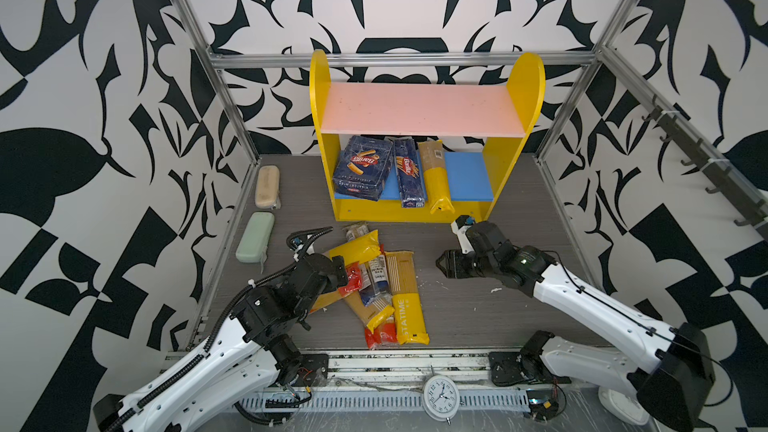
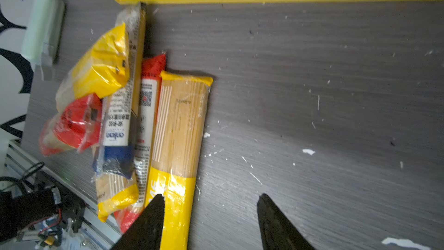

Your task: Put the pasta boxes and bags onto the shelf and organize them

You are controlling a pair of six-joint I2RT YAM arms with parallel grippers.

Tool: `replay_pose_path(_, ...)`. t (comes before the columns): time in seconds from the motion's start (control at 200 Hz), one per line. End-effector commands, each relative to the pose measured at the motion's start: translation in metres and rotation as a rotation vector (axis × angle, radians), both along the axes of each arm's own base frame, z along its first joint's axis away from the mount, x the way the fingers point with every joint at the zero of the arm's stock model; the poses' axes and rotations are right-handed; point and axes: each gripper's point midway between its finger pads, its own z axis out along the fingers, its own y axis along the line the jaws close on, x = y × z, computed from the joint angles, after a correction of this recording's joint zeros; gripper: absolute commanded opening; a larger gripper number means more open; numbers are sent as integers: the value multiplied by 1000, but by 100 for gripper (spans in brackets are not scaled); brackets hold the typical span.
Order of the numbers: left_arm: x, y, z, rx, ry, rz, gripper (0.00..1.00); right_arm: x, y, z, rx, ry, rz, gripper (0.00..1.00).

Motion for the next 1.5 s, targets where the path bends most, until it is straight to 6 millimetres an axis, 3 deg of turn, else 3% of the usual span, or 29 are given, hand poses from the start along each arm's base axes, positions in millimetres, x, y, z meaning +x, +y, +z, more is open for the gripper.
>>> replay_pose_path(0.0, -3, 2, -7, -8, 27, 12, 99, -6, 5, 1, 39, -18, -14, 64)
replay_pose_path(0.385, -5, -1, -14, -27, 54, 19, 99, -28, 9, -17, 52, 2, 4, 64)
replay_pose_path(0.79, -3, -3, -21, -2, 75, 20, 99, -22, 24, -10, 101, -3, 26, 64)
replay_pose_path(1.18, -2, 3, -29, 41, 95, 54, 99, -8, 74, -6, 225, 39, 101, 64)
replay_pose_path(1.495, 1, 12, -54, 25, 206, 110, 99, -3, 120, -2, 245, 41, 190, 64)
